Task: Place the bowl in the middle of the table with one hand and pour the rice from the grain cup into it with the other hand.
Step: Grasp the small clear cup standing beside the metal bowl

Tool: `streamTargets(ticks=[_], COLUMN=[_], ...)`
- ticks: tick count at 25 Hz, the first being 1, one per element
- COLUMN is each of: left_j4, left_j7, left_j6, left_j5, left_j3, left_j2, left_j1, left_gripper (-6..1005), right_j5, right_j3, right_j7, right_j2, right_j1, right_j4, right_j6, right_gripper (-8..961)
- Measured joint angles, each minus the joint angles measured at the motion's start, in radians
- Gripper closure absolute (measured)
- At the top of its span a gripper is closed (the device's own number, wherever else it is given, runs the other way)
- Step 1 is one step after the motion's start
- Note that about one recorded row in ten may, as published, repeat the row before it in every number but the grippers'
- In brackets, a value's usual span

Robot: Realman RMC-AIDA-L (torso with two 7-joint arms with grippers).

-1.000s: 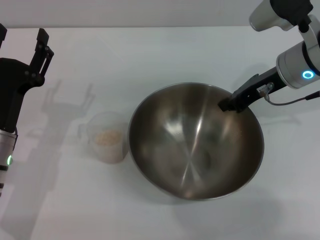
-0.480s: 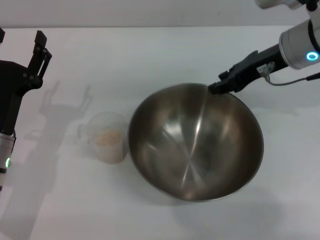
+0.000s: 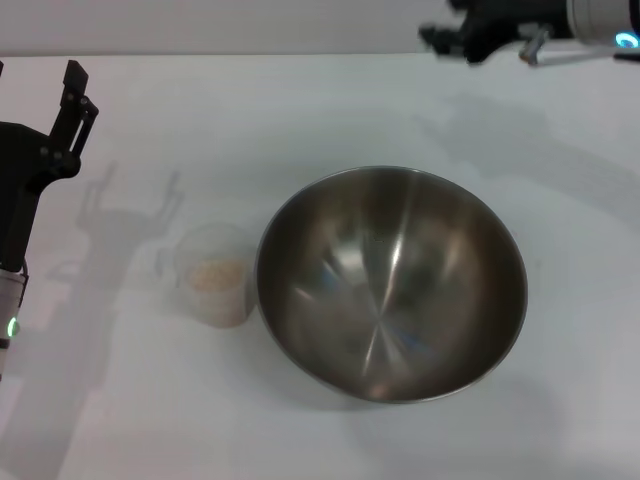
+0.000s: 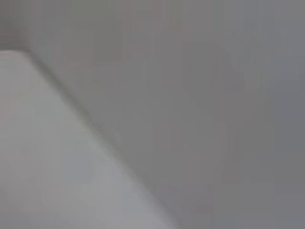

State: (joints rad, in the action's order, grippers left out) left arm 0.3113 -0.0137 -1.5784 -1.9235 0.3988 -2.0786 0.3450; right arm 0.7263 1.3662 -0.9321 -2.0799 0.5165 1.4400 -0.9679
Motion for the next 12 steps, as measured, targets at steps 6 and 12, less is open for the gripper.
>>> streamTargets(ticks=[6,12], left_j4=[0.0,0.0], left_j7=[0.0,0.0], left_j6=[-0.001,-0.001], left_j5=[0.0,0.001], left_j3=[0.001,0.005], left_j2=[0.0,0.001], left_j1=[0.001,0.004], left_gripper=[239,241], right_j5=[-0.035,-0.001], right_j3=[0.275,0.564], right_j7=[-0.045,0.196], right_j2=[-0.008,-0.008], right_j1=[-0.208,-0.263], right_j4=[0.037,-0.313], right_j6=[0.668,1.647], right_gripper=[486,486])
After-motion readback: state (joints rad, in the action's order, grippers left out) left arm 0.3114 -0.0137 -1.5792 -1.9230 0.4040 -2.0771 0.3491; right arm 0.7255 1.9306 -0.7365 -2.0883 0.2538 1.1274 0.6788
